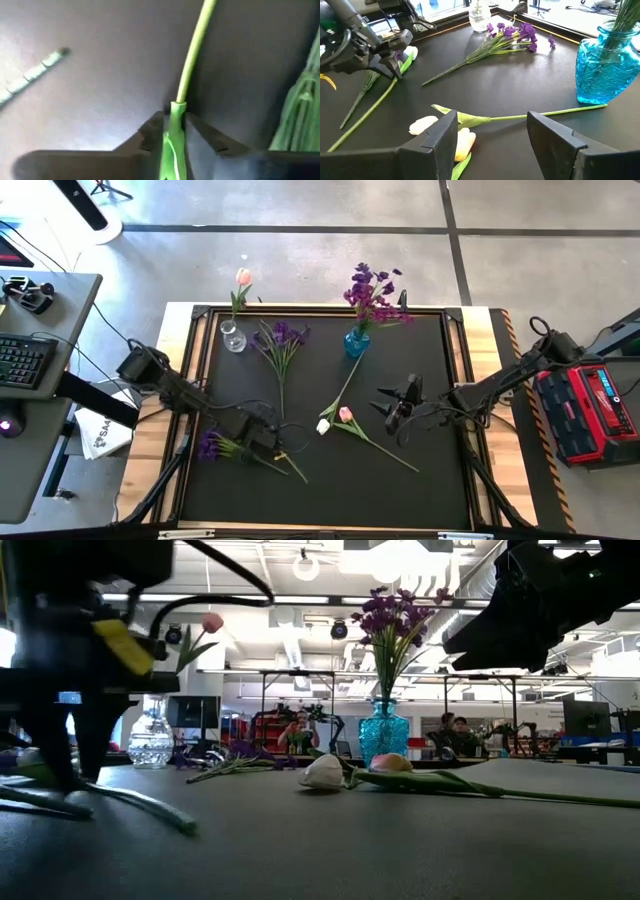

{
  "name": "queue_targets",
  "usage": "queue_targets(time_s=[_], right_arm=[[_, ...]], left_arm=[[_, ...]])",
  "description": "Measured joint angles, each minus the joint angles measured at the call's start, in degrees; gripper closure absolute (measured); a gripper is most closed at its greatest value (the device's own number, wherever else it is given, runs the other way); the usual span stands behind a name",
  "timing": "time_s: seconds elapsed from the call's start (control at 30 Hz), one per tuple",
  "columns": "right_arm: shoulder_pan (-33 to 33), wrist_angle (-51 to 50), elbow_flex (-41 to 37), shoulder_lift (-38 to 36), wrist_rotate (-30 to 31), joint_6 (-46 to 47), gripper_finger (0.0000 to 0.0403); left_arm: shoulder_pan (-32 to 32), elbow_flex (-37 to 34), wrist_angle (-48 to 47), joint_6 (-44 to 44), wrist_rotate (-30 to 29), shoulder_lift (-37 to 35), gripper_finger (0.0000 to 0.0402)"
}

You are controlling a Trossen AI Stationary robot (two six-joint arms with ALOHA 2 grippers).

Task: Sort flowers into vase by color
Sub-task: Put the left white tulip into the transparent vase

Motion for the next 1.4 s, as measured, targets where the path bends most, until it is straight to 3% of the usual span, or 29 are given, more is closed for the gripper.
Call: queue_targets(time_s=[0.13, 0.33, 0.43, 0.67, 0.97, 1.2, 1.4], right_arm=[[0.0, 0.1, 0.0, 0.0, 0.0, 0.1, 0.0194], [0.0, 0.0, 0.0, 0.0, 0.0, 0.4, 0.0194], [0.0, 0.0, 0.0, 0.0, 0.0, 0.5, 0.0194], [0.0, 0.0, 0.0, 0.0, 0.0, 0.5, 0.0194], [0.0, 0.0, 0.0, 0.0, 0.0, 0.6, 0.0194], [0.0, 0.0, 0.0, 0.0, 0.0, 0.5, 0.0194], [0.0, 0.0, 0.0, 0.0, 0.0, 0.5, 0.0194]], left_arm=[[2.3, 0.2, 1.1, 5.5, -0.7, 0.0, 0.0394], [3.3, 0.8, 0.6, 11.5, -21.7, 0.2, 0.0389], [2.8, 1.9, -1.4, 9.6, -26.7, 0.2, 0.0389], [3.6, 3.1, -7.7, -2.0, -22.5, 0.2, 0.0337], [4.8, 2.8, -19.0, -24.6, -17.0, -0.4, 0.0249], [5.1, 2.8, -15.2, -38.8, -6.3, -3.4, 0.0269], [9.3, -3.0, -8.6, -30.9, -5.8, -3.3, 0.0309]])
